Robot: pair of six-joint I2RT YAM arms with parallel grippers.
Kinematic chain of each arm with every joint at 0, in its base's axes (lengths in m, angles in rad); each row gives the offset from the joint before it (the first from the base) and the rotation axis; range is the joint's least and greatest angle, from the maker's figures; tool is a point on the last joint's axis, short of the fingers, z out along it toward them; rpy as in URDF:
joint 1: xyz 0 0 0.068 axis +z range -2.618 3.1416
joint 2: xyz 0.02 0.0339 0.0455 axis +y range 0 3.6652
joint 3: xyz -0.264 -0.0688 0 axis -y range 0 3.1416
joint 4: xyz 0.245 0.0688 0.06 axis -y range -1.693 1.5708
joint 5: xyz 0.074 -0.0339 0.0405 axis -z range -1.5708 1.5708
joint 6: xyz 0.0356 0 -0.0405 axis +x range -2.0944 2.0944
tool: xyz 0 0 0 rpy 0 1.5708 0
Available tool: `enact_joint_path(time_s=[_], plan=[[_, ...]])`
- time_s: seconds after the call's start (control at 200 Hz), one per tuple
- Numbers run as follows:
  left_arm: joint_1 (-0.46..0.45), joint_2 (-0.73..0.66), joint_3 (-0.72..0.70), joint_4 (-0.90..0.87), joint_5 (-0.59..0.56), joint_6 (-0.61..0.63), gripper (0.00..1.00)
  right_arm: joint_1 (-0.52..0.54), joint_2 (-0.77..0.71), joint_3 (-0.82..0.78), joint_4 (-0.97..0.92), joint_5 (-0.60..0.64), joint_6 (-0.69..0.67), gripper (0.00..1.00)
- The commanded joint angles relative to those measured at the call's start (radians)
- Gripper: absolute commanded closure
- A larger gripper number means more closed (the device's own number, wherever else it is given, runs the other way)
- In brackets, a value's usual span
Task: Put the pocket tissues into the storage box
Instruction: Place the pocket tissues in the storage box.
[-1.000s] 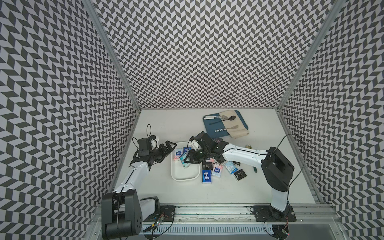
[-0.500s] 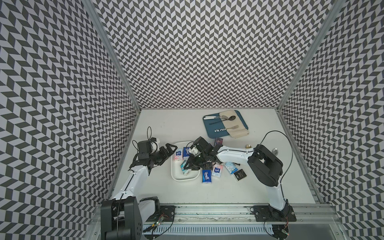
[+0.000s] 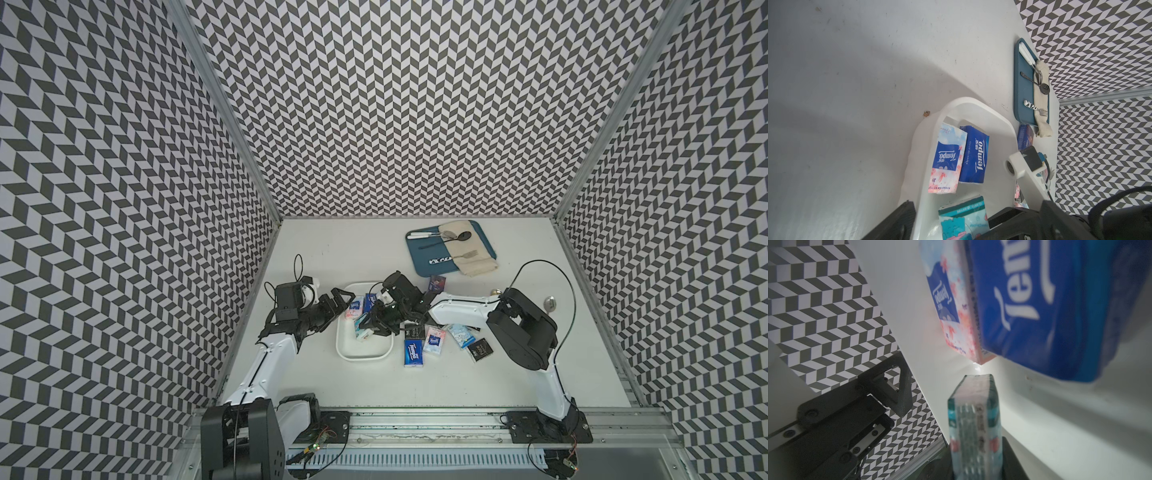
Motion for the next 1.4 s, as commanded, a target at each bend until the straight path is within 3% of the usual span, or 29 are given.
enact_joint_path(time_s=[0.0,0.145,0.355,0.686,0.816,1.011,1.177,1.397], plan=[[0.004,-0.008,0.004,-0.002,0.02,-0.003,0.01,0.012,0.027,0.047,0.029,0.033,0.016,0.6],[0.004,-0.005,0.006,0.001,0.021,-0.003,0.01,0.015,0.012,0.061,0.01,0.058,0.006,0.47],[0.004,-0.002,0.018,-0.008,0.019,0.002,0.01,0.013,-0.044,0.103,-0.057,0.133,-0.068,0.37],[0.004,-0.005,0.025,-0.028,0.018,0.017,0.01,0.004,-0.197,0.138,-0.22,0.271,-0.299,0.34],[0.004,-0.003,0.026,-0.04,0.019,0.028,0.01,0.004,-0.25,0.122,-0.274,0.312,-0.42,0.39],[0.004,-0.001,0.024,-0.057,-0.005,0.041,0.01,0.012,-0.223,0.145,-0.33,0.263,-0.554,0.61],[0.017,-0.007,0.037,-0.071,-0.066,0.037,0.01,0.04,-0.148,0.158,-0.288,0.177,-0.568,0.65],[0.108,0.004,0.07,-0.032,-0.093,-0.018,0.0,0.078,0.012,0.282,-0.246,0.077,-0.562,0.72]])
